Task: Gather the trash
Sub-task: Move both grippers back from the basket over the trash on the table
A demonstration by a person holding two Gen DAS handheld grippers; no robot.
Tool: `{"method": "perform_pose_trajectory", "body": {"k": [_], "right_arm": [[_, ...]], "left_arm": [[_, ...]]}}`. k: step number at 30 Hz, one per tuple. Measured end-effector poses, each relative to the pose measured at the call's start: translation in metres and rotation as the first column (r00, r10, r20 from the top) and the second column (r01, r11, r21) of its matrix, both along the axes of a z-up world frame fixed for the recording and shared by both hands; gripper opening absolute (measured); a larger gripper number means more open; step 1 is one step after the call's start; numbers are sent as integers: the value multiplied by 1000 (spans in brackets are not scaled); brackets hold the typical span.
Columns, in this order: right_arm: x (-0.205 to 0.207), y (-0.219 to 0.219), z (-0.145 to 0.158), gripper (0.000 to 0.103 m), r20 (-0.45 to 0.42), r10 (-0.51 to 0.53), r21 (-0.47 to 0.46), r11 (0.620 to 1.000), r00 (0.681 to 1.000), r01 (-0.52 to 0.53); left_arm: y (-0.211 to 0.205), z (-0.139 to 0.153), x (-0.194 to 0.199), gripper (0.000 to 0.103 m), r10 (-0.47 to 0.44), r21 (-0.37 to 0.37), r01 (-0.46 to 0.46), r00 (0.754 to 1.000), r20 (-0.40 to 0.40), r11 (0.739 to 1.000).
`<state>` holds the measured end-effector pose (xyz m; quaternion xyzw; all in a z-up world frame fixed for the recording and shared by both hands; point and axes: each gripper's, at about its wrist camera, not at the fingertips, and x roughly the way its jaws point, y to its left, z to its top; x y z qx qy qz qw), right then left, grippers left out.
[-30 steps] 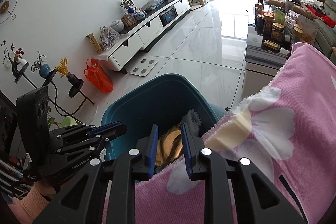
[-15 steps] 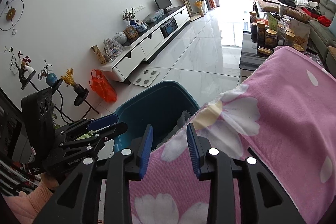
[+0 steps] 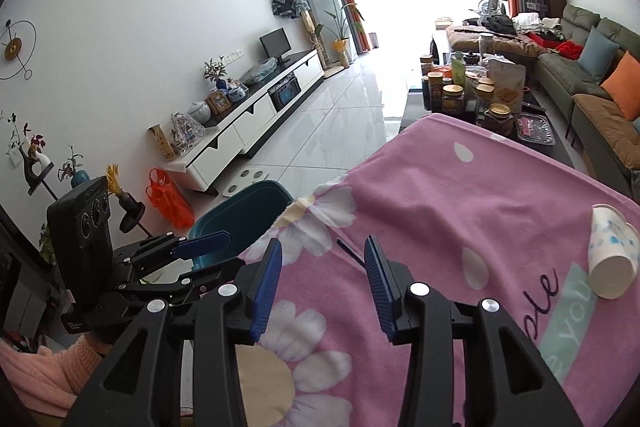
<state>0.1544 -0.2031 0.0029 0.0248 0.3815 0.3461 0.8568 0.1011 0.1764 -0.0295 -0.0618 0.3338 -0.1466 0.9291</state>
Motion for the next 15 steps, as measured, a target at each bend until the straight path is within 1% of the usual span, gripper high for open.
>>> {"method": "perform_pose_trajectory", "body": {"k": [4,8,12,15], "right_arm": [[2,-44,5,42,7,-90,-4,996,996,90],[5,-91,5,42,4,-183,-4,983,983,183],[9,-128,0,43,-8,-259,-4,966,966,259],[12,-149,-7,43,-14,-306,-16,952,952,306]], "left_arm": [[-34,-1,2,50,-72,4,72,997,-7,997],[-70,-4,6,50,-152,4,152,988,-13,988],[-109,-4,7,50,-233,12,233,972,-16,972],[-138,-3,4,50,-293,19,293,956,-17,956]]}}
